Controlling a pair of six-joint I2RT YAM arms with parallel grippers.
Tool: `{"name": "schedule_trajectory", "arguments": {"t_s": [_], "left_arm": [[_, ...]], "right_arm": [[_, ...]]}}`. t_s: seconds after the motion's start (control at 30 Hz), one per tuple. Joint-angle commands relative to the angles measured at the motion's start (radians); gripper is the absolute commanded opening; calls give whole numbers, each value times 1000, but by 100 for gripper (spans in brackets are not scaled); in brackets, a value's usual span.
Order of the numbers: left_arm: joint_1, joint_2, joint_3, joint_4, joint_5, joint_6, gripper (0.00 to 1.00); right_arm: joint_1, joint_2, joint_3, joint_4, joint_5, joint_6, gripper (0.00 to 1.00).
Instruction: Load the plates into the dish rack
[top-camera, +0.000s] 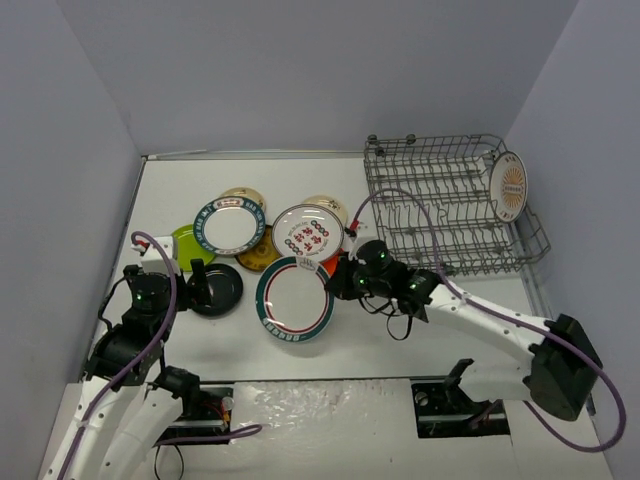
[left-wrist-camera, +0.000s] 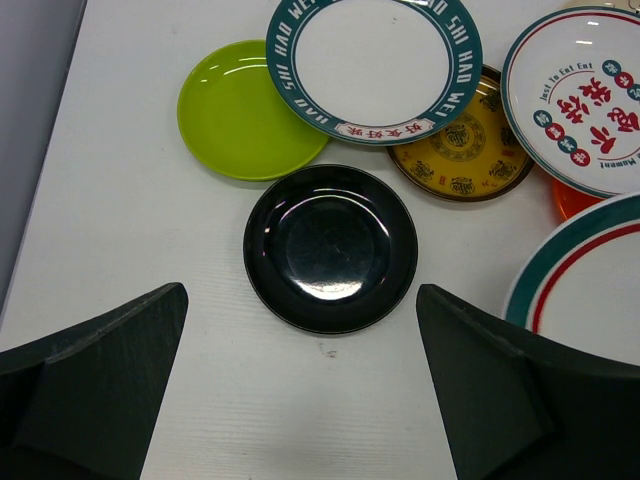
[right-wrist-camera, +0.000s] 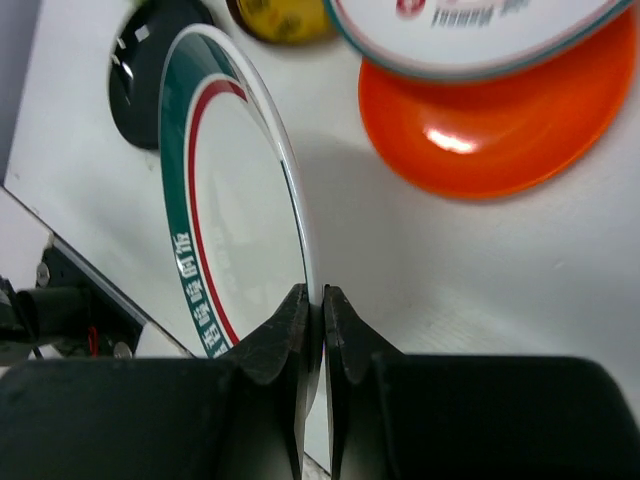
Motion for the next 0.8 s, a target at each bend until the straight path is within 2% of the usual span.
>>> {"name": "schedule_trajectory", "arguments": {"t_s": [0.0,0.13,0.33,0.47,0.77], "left_arm": [[-1,16,42,53,-7,-2,97],[-1,18,42,50,-6,-4,97],[-1,13,46,46,-9,-5,97],[-1,-8,42,48,-18,-2,97],[-1,-10,48,40,-32,-2,97]], "right_arm": [[-135,-171,236,-269,119,-223,0],[-300,-215,372,-346,239,-437,0],[-575,-134,527,-347,314,-662,0],[-707,-48,611,-296,375,-794,0],[-875,149,688,-54,445,-970,0]]}}
